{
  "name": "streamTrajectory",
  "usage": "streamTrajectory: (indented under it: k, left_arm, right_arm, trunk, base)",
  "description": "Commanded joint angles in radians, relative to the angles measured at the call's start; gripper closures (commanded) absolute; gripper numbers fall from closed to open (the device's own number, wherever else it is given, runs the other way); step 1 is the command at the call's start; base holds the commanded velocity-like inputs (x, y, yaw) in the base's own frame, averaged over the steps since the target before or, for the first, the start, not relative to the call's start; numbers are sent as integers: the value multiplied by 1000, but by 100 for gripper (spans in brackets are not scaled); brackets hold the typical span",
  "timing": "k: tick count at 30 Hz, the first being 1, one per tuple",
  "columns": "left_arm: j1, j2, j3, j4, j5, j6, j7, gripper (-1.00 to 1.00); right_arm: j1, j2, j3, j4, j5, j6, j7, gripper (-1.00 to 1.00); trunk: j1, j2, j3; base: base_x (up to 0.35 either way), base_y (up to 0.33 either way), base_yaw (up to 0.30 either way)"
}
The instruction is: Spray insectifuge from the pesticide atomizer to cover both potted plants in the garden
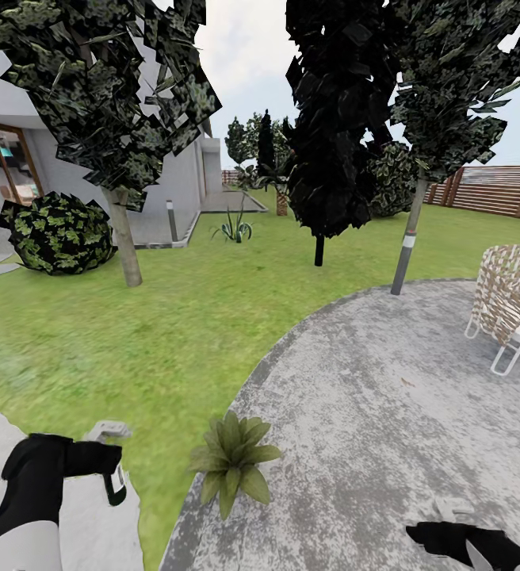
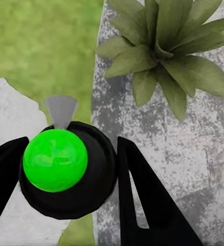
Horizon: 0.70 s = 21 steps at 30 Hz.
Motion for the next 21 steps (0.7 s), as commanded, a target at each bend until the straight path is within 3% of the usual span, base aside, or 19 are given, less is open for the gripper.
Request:
streamTrajectory:
  k: [1, 5, 8, 13, 15, 17, 21]
  left_arm:
    - [-1, -3, -26, -1, -8, 11, -8, 100]
    - [5, -6, -118, -1, -10, 18, -10, 100]
    - [7, -10, -138, 14, -10, 21, -11, 100]
    - [8, -11, -141, 97, -10, 34, -13, 100]
    - [8, -10, -143, 128, -10, 93, -16, 100]
    - [7, -8, -145, 160, -11, 202, -25, 100]
    - [2, -6, -177, 174, -12, 275, -29, 100]
  right_arm:
    - [0, 0, -10, -2, -15, 6, 7, -100]
    - [0, -2, -13, -2, -70, 7, 11, -100]
    - [0, -3, -13, -1, -82, 7, 11, -100]
    - [0, -3, -13, -1, -85, 8, 12, -100]
    - [0, -3, -13, -1, -85, 9, 13, -100]
    - [0, -3, -13, -1, -85, 9, 13, -100]
    - [0, -3, -13, -1, -85, 10, 13, -100]
  trunk:
    - [0, -1, -1]
    - [0, -1, -1]
    - [0, -1, -1]
    - [0, -1, -1]
    - [0, -1, -1]
    - [0, -1, -1]
    - [0, -1, -1]
  base:
    - [0, 0, 0]
    - [0, 0, 0]
    - [0, 0, 0]
    - [0, 0, 0]
    - [28, 0, 0]
    - [64, 0, 0]
    - [33, 0, 0]
